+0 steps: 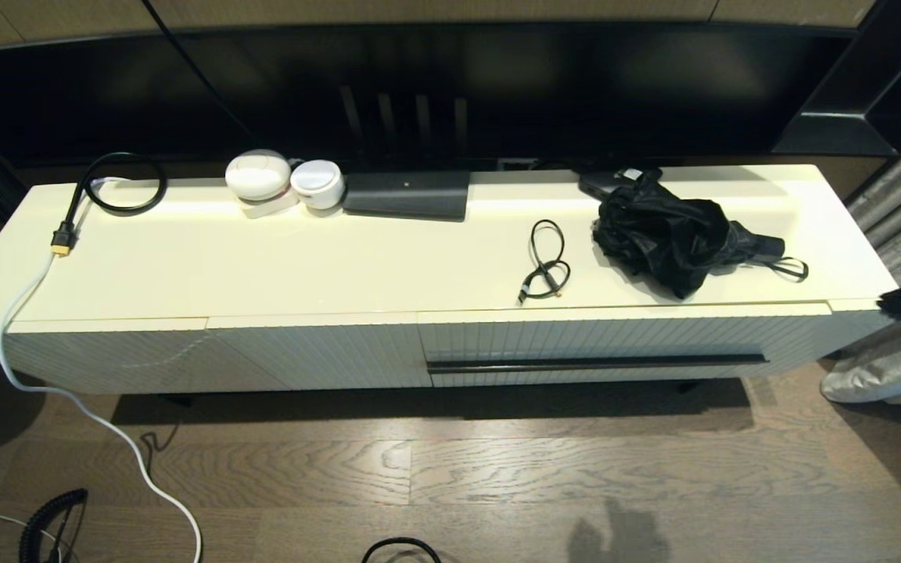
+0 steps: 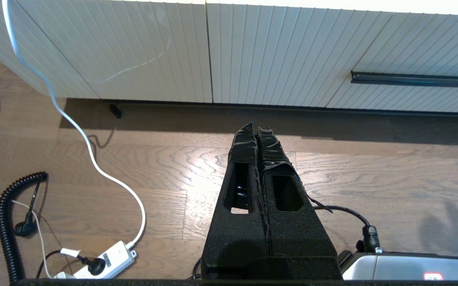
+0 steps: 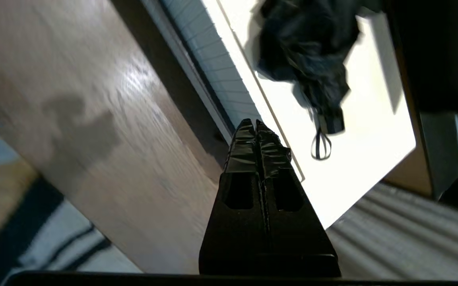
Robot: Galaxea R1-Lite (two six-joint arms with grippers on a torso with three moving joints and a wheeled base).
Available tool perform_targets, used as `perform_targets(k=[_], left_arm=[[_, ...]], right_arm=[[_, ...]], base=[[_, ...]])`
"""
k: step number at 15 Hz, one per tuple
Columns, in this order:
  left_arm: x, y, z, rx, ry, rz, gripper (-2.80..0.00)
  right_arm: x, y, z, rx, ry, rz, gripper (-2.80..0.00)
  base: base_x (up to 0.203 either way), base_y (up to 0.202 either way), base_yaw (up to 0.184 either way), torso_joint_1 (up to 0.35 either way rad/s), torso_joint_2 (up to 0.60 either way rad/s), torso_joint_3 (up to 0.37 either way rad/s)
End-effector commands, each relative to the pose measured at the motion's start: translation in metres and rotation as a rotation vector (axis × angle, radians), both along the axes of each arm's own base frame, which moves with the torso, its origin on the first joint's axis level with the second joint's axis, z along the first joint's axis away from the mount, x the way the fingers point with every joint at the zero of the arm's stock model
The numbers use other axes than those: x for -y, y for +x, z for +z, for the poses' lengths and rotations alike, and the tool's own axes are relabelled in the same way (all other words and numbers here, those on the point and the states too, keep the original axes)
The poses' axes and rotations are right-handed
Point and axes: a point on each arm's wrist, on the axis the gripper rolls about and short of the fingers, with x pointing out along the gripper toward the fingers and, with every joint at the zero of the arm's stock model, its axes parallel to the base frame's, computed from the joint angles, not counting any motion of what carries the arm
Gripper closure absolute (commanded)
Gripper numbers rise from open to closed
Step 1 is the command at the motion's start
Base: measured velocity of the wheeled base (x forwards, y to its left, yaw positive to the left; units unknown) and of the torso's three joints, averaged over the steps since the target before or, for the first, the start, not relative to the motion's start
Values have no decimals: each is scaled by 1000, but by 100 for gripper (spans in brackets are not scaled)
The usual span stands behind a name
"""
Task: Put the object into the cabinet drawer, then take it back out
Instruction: Open the drawer
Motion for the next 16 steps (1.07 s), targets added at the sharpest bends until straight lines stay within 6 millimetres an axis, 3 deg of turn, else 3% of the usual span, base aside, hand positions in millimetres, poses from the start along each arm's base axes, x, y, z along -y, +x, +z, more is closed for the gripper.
perform_targets(k=[1,6,12,16], left_arm=[[0,0,0,-1,-1,1,0],[0,0,0,0,-1,2,0],[0,0,0,0,-1,1,0],[0,0,0,0,-1,2,0]], right_arm=[[-32,55,-24,-133,-163,60,0],[-33,109,-67,-250,-439,253,0],[-30,152,-137,-372,-489,418,0],[-33,181,-182,-297,-464,433,0]], base=[[0,0,0,0,0,0],[0,0,0,0,0,0],[0,0,0,0,0,0],[0,0,0,0,0,0]])
